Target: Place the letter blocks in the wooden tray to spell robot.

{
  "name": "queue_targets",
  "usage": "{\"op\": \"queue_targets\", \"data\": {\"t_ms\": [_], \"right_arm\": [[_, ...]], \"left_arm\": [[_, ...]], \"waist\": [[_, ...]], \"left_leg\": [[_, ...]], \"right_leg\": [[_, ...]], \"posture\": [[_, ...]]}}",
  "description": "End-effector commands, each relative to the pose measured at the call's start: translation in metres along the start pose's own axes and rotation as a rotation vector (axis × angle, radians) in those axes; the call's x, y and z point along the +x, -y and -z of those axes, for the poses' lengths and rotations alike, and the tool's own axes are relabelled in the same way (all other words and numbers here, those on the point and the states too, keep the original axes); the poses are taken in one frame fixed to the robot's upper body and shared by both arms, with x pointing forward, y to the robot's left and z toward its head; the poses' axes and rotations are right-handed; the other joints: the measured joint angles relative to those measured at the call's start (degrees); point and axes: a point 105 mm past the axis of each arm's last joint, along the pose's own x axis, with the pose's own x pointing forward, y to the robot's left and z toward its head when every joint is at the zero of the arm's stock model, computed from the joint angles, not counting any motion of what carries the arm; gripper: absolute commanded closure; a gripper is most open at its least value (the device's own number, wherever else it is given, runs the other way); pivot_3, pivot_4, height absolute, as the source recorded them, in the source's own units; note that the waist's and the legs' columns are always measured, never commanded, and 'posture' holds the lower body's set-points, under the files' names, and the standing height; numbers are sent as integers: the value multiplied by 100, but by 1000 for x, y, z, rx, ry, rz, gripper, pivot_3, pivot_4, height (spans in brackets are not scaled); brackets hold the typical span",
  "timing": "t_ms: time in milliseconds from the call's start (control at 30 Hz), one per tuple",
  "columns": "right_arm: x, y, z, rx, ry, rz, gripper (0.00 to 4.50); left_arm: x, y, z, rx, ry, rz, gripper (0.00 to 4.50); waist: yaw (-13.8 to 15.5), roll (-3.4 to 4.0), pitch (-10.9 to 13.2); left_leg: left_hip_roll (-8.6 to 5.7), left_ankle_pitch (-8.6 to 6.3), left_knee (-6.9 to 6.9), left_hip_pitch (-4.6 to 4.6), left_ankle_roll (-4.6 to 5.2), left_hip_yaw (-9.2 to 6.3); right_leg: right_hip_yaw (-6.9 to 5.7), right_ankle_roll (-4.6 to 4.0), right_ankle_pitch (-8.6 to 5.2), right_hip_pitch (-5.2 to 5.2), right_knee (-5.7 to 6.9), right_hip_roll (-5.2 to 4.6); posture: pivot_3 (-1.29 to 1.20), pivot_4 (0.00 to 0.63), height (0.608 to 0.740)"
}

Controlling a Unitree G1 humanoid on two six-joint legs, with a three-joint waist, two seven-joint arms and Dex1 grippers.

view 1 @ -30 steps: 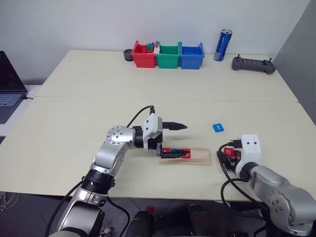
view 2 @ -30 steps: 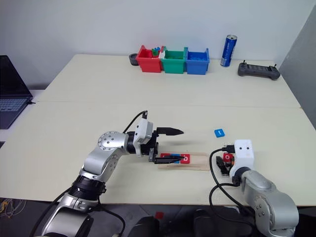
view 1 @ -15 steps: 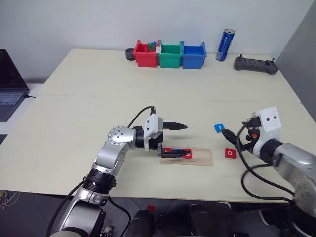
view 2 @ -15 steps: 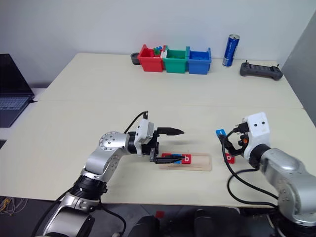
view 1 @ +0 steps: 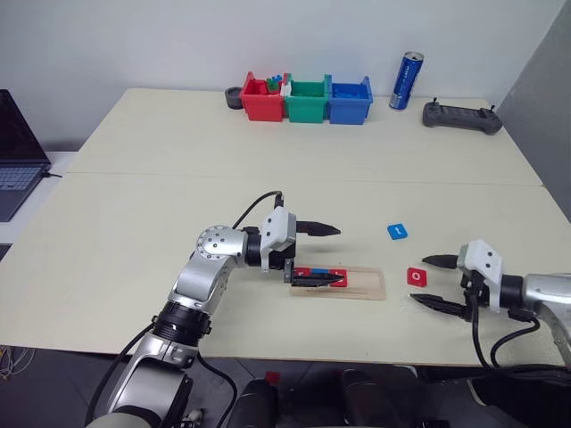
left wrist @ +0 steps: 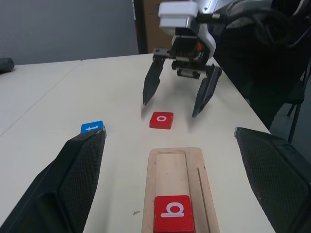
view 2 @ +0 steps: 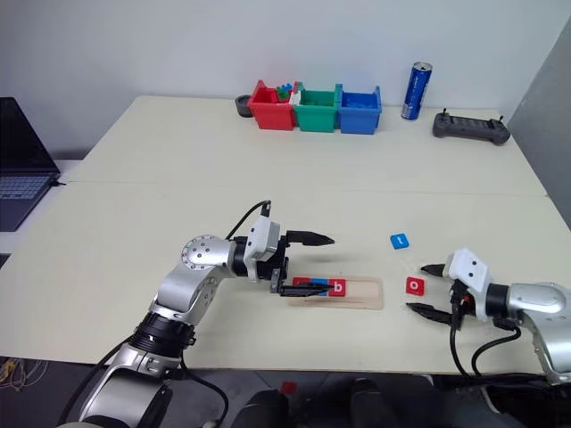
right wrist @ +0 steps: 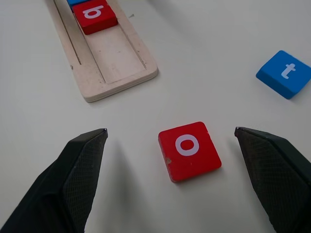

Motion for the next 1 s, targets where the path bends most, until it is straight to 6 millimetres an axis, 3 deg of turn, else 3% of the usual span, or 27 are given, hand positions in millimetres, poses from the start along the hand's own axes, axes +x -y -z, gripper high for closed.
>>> {"op": "queue_targets", "data": {"t_ms": [33, 433, 533, 767, 1000], "right_arm": [[2, 4, 1, -12, 2, -17, 27], [0, 16, 11, 33, -48, -55, 27], [-3, 16, 15, 15, -66, -64, 667], [-6, 19, 10, 4, -61, -69, 3051], [10, 14, -36, -96, 52, -102, 3050]], "left_arm": [[0, -2, -9, 39, 9, -4, 0], [-3, -2, -10, 39, 1, -13, 0], [-4, -2, -9, 40, -4, -14, 0], [-3, -3, -9, 43, -6, -13, 0], [-3, -3, -9, 47, -4, -12, 0]], "waist": [[15, 0, 0], [62, 1, 0], [78, 1, -1], [90, 2, -1], [67, 2, -1]], "left_leg": [[0, 0, 0, -1, 0, -1], [-2, 0, 3, -1, 0, -2], [-2, 0, 3, -1, 0, -3], [-2, 0, 3, -1, 0, -2], [0, 0, 3, 0, -1, -1]], "right_leg": [[0, 0, 0, 0, 0, -1], [-1, 0, 1, 0, 0, -3], [-1, 0, 1, 0, 0, -3], [-1, 0, 1, 0, 1, -3], [0, 0, 2, -2, 5, -2]], "posture": [[0, 150, 740], [0, 150, 740], [0, 150, 740], [0, 150, 740], [0, 150, 740]]}}
